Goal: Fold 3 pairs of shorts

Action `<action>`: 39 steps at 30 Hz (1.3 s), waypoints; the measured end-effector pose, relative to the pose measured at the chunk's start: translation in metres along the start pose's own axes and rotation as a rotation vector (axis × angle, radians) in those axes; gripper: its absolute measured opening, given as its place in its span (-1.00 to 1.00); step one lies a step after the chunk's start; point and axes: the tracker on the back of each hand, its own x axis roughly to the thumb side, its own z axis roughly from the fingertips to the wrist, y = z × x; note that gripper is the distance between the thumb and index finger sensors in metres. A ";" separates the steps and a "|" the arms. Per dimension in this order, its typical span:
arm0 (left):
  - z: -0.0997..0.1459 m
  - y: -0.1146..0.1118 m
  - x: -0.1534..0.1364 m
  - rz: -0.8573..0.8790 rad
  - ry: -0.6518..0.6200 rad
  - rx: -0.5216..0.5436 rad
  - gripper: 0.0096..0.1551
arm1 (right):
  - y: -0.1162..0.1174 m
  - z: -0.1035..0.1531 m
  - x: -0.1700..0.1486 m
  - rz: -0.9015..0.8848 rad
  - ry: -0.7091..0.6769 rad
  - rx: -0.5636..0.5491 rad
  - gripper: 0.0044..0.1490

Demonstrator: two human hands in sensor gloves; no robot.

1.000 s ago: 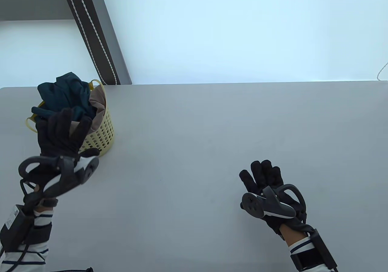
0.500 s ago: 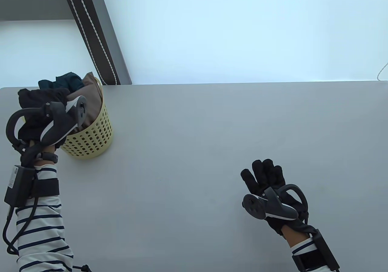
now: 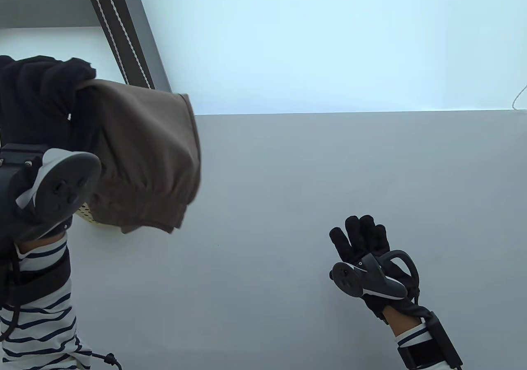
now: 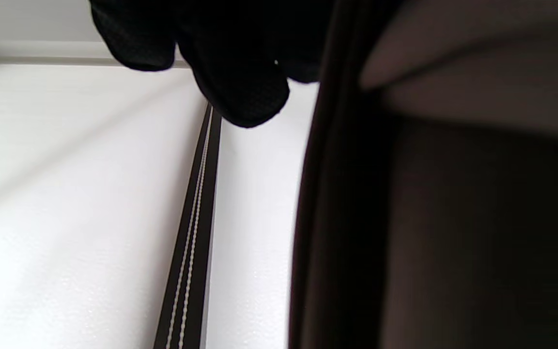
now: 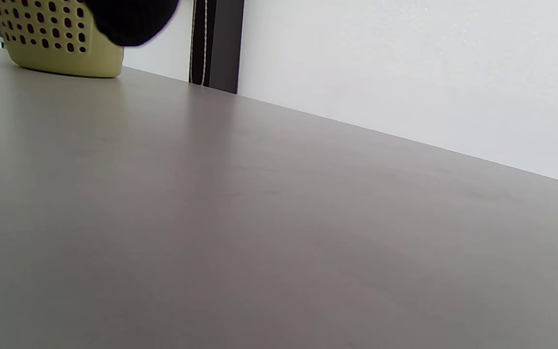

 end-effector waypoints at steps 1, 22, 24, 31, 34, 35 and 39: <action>0.001 -0.008 0.012 0.012 -0.028 -0.092 -0.71 | -0.001 0.000 -0.001 -0.001 0.013 -0.013 0.17; 0.180 -0.307 0.129 -0.113 -0.092 -1.213 0.04 | -0.001 0.000 -0.019 -0.027 0.136 0.007 0.17; 0.206 -0.327 0.133 -0.078 -0.088 -1.450 0.19 | 0.000 -0.001 -0.018 -0.032 0.131 0.023 0.17; 0.253 -0.364 0.171 -0.110 -0.048 -1.548 0.14 | 0.000 0.000 -0.016 -0.027 0.122 0.040 0.16; 0.244 -0.373 0.180 -0.101 0.007 -1.499 -0.11 | 0.001 0.000 -0.015 -0.026 0.122 0.041 0.16; 0.242 -0.377 0.180 -0.090 0.042 -1.499 -0.18 | 0.001 0.000 -0.015 -0.024 0.122 0.042 0.16; 0.215 -0.374 0.177 -0.199 0.043 -1.227 -0.29 | -0.001 0.000 -0.015 -0.018 0.126 0.038 0.16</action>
